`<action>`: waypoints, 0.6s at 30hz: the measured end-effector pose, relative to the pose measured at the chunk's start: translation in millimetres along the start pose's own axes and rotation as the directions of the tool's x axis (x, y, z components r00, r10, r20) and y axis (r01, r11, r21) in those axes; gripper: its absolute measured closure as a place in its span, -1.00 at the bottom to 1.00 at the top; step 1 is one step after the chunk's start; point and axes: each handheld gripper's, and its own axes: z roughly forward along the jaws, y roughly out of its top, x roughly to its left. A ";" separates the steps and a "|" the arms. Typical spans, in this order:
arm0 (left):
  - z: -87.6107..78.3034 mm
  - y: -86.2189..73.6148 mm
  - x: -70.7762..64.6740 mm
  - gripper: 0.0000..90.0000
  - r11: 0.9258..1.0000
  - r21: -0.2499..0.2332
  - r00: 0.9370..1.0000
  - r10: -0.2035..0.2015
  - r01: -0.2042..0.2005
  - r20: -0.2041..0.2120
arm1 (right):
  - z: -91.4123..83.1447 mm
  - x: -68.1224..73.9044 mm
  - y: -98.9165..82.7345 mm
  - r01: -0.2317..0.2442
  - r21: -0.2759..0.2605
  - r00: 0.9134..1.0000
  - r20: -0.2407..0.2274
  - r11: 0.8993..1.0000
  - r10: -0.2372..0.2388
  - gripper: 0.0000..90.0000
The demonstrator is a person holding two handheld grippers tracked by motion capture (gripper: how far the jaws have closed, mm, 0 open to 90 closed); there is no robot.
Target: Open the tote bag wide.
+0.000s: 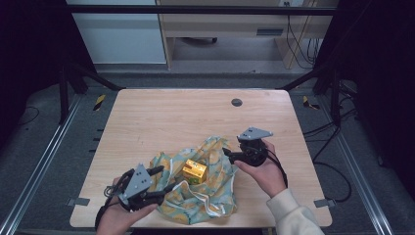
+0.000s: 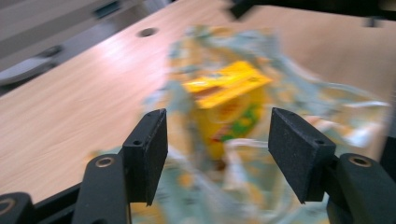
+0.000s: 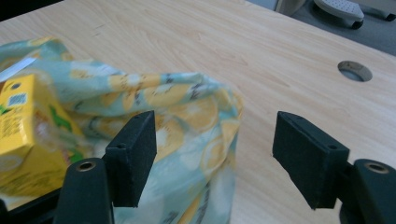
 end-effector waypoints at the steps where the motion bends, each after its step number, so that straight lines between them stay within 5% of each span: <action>1: 4.2 0.0 7.7 -0.16 1.000 0.015 1.000 -0.024 0.024 -0.016 | -0.9 1.5 -2.4 0.004 0.001 1.000 -0.001 1.000 -0.004 -0.37; 6: 37.2 -7.5 25.8 -0.20 0.994 0.084 0.997 -0.073 0.074 -0.019 | -0.1 12.3 -15.5 -0.013 0.020 1.000 0.023 1.000 0.012 -0.58; 12: 69.0 -21.8 18.0 -0.28 0.986 0.155 0.998 -0.067 0.066 0.004 | 16.0 20.5 -31.1 -0.048 0.096 0.999 0.017 0.994 0.046 -0.70; 16: 73.5 -31.2 15.6 0.14 0.980 0.197 0.999 -0.016 0.023 -0.037 | 18.5 30.6 -46.3 0.016 0.153 1.000 -0.003 0.988 -0.016 -0.11; 18: 72.8 -34.6 17.6 0.40 0.980 0.196 0.999 -0.034 0.040 -0.031 | 18.0 33.8 -52.9 0.027 0.175 1.000 -0.018 0.984 -0.024 0.23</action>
